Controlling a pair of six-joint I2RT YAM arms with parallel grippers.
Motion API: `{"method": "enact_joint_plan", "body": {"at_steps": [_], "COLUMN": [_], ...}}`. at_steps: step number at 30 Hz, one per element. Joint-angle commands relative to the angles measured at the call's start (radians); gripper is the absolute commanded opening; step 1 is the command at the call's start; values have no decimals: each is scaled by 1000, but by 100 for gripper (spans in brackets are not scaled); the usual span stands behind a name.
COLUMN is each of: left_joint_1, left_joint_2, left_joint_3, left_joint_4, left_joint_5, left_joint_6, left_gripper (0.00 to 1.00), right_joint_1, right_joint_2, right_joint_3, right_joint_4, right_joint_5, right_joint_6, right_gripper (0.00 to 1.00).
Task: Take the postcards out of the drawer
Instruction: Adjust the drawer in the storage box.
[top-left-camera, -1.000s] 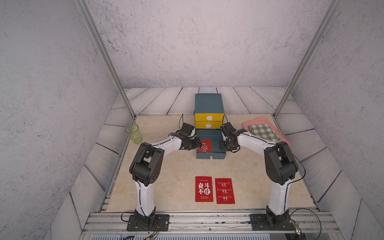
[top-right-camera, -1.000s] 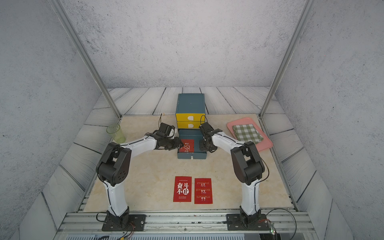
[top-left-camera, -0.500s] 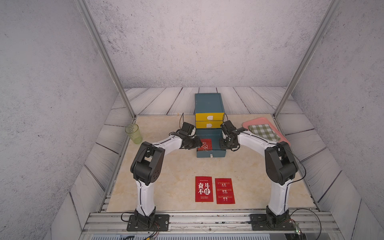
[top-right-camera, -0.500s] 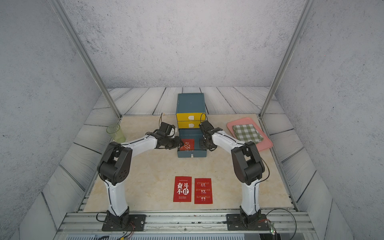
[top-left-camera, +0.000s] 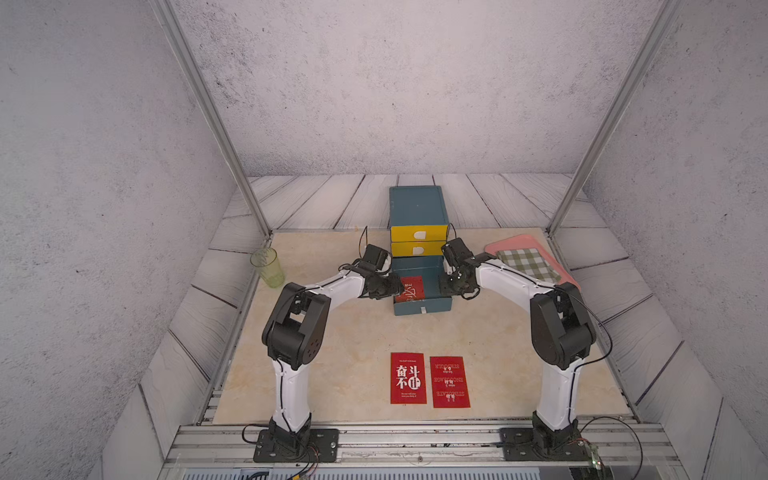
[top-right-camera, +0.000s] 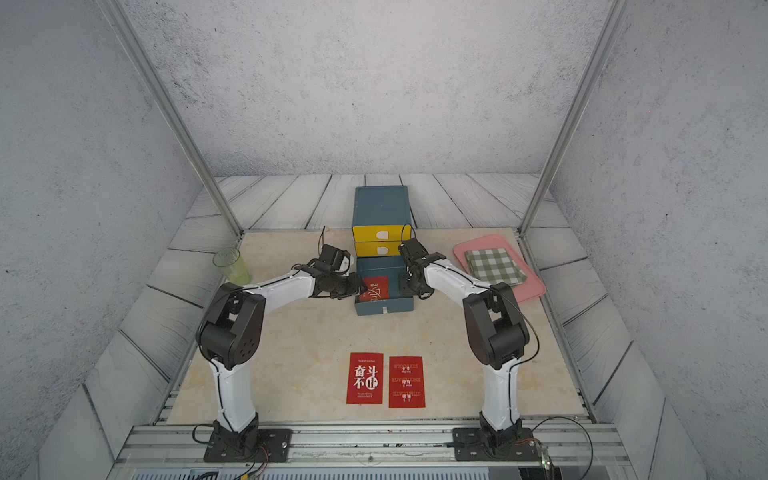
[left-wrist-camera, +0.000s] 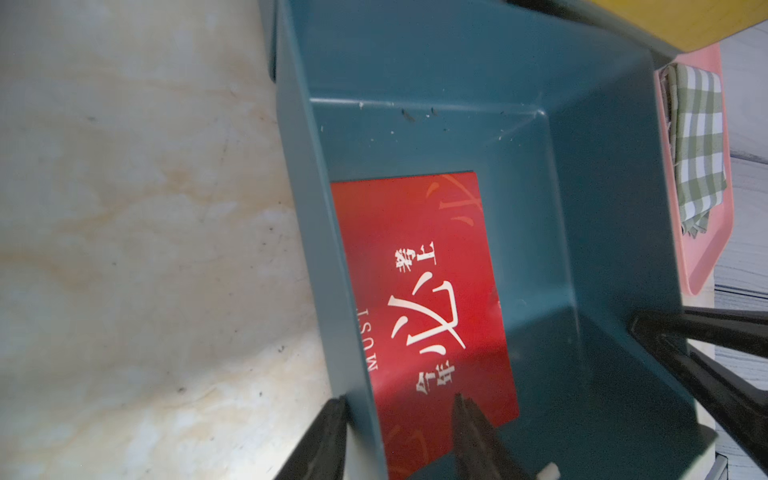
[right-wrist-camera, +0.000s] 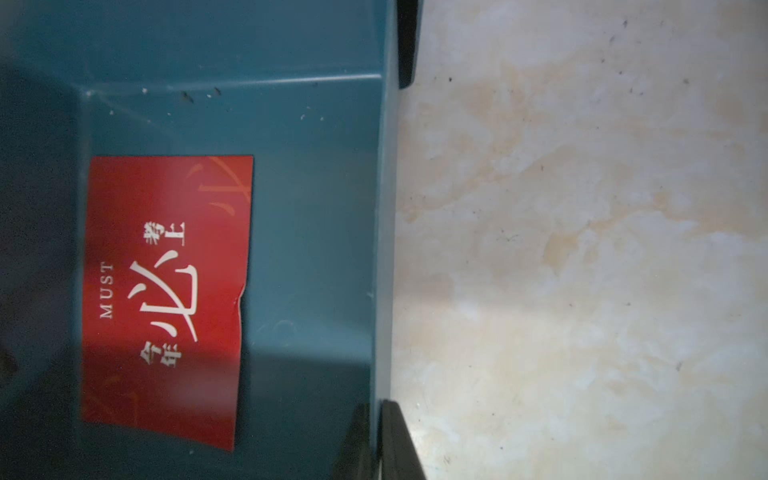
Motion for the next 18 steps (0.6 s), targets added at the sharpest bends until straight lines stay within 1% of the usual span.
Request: {"method": "enact_joint_plan", "body": {"at_steps": [1,4,18], "left_joint_1": [-12,-10,12], "left_joint_2": [15,16,78], "left_joint_3": [42,43,129], "left_joint_4": [46,50,19], "left_joint_5": [64,61,74], "left_joint_6": [3,4,19], "left_gripper": [46,46,48], "right_joint_1": [16,17,5], "right_joint_2": [45,53,115], "right_joint_3": [33,34,100], "right_joint_4": [68,78,76], "right_joint_5": [-67,-65,-38], "right_joint_6": [15,22,19], "right_gripper": [9,9,8]}}
